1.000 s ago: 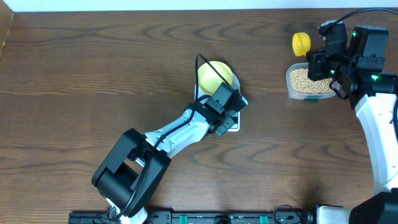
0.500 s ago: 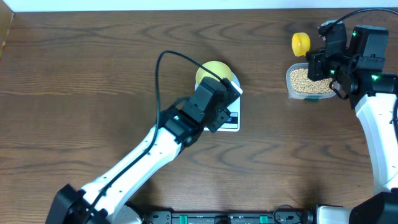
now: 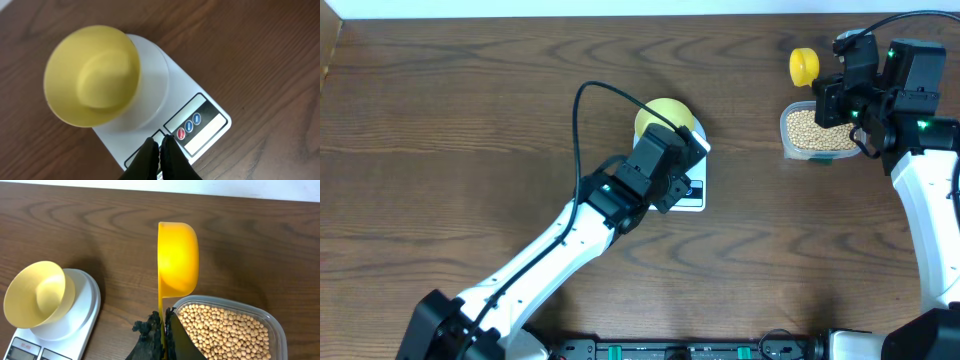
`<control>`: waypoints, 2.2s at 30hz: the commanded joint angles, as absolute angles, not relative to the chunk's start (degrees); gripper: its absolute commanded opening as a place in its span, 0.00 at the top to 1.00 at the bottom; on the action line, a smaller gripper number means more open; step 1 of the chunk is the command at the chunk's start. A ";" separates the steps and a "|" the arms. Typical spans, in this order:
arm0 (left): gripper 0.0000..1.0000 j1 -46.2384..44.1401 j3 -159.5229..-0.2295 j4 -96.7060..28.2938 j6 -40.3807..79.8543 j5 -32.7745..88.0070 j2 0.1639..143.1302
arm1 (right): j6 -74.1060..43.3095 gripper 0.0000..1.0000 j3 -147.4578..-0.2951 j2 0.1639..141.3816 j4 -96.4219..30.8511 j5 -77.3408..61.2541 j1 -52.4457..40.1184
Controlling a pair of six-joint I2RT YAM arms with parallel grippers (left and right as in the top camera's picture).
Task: Scoop item into bowl and weigh 50g on scale
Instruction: 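Retract the left gripper from the scale back to its side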
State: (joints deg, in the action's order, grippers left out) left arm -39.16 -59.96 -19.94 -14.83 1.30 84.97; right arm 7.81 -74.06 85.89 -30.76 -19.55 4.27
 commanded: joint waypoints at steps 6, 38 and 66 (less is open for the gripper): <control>0.92 -38.92 -59.90 -18.20 -14.52 0.78 89.08 | 8.71 0.99 -74.13 86.32 -31.00 -19.57 4.29; 0.03 -31.70 -59.88 -31.33 -24.67 8.73 78.08 | 9.26 0.99 -74.13 86.32 -31.07 -20.84 4.78; 0.02 -8.32 -59.81 -44.10 -43.27 30.41 71.46 | 9.26 0.99 -74.13 86.32 -31.27 -21.61 4.78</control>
